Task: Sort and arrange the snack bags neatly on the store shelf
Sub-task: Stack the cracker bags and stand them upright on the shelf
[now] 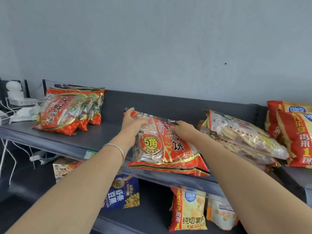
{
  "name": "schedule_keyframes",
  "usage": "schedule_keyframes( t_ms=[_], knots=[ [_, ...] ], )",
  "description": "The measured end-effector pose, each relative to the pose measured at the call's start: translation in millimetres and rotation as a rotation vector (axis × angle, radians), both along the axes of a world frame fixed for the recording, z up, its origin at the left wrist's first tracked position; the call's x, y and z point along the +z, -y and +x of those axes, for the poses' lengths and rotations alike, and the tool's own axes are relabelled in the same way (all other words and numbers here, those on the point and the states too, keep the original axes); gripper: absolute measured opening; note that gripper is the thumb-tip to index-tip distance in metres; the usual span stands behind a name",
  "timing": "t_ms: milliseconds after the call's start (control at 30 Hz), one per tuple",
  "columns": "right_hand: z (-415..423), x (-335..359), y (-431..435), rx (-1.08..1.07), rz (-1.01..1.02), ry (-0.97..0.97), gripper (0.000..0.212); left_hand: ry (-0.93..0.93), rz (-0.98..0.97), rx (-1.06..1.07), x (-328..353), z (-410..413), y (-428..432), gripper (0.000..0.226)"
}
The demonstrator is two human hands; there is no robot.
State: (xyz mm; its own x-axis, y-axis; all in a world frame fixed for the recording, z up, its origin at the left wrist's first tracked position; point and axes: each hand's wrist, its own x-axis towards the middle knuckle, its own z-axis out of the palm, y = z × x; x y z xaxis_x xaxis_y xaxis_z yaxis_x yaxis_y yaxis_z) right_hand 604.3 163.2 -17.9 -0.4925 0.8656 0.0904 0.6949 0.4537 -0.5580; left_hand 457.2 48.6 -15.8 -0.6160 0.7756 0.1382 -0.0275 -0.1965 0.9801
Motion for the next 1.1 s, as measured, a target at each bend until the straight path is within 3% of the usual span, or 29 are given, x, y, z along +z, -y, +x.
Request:
schedule_keyframes(
  t_ms=[267,533,700,900,1033,1100],
  knots=[
    [-34,-1,-20,-0.278,-0.361,-0.375,0.078,-0.043,0.099,-0.006,-3,-31,0,0.071],
    [-59,3,-75,-0.249,-0.51,-0.71,0.032,-0.062,0.12,0.04,0,-75,-44,0.073],
    [-76,17,-116,-0.255,-0.482,-0.808,0.02,-0.215,0.066,0.151,9,-87,-101,0.079],
    [-109,17,-148,-0.308,-0.377,-1.028,0.045,-0.437,-0.026,0.259,9,-120,-158,0.085],
    [-130,18,-162,-0.418,-0.261,-1.143,0.03,-0.71,-0.137,0.299,9,-134,-186,0.089],
    [-140,14,-169,-0.442,-0.25,-1.168,0.025,-0.763,-0.221,0.203,-2,-138,-195,0.097]
  ],
)
